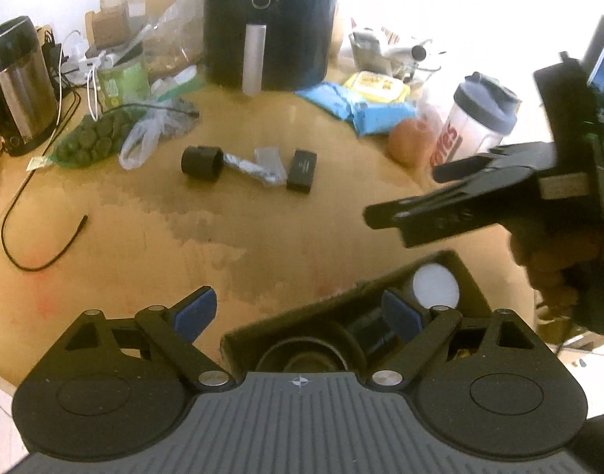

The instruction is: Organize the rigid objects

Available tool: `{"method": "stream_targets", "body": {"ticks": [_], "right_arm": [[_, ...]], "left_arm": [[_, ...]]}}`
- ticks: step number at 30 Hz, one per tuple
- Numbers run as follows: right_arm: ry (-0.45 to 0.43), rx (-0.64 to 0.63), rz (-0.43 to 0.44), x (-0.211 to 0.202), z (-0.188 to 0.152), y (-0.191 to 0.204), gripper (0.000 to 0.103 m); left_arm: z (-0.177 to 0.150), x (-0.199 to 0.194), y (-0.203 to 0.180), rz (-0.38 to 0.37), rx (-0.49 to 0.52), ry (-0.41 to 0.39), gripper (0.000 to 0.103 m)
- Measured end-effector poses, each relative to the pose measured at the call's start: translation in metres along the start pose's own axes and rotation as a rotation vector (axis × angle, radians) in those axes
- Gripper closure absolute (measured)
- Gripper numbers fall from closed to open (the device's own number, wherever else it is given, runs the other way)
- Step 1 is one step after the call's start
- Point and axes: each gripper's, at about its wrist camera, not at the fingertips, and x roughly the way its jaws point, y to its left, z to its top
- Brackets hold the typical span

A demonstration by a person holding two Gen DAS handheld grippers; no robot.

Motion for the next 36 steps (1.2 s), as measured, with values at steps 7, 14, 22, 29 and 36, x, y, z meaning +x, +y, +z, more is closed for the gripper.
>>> {"method": "stream_targets", "body": {"ticks": [7, 14, 22, 29, 36], "right_arm": [[-0.003, -0.022, 0.008, 0.029, 0.032, 0.000, 0.001], [0.018, -0.012, 0.037, 0.060, 0.042, -0.010, 0.018], [0.059, 0.030, 0.047, 0.095, 0.046, -0.026, 0.038], [0.060, 0.060, 0.045, 0.119, 0.050, -0.028, 0.040], [0.048, 0.122, 0.007, 0.136, 0.058, -0.034, 0.040]], "left_arm": [[0.014, -0.001, 0.007, -0.002, 0.002, -0.024, 0.011], [0.017, -0.004, 0.015, 0.008, -0.019, -0.032, 0.011], [0.009, -0.001, 0.021, 0.020, -0.068, -0.001, 0.011], [0.004, -0.004, 0.026, 0.044, -0.101, 0.008, 0.011], [-0.003, -0.009, 0.036, 0.070, -0.140, 0.015, 0.011]]}}
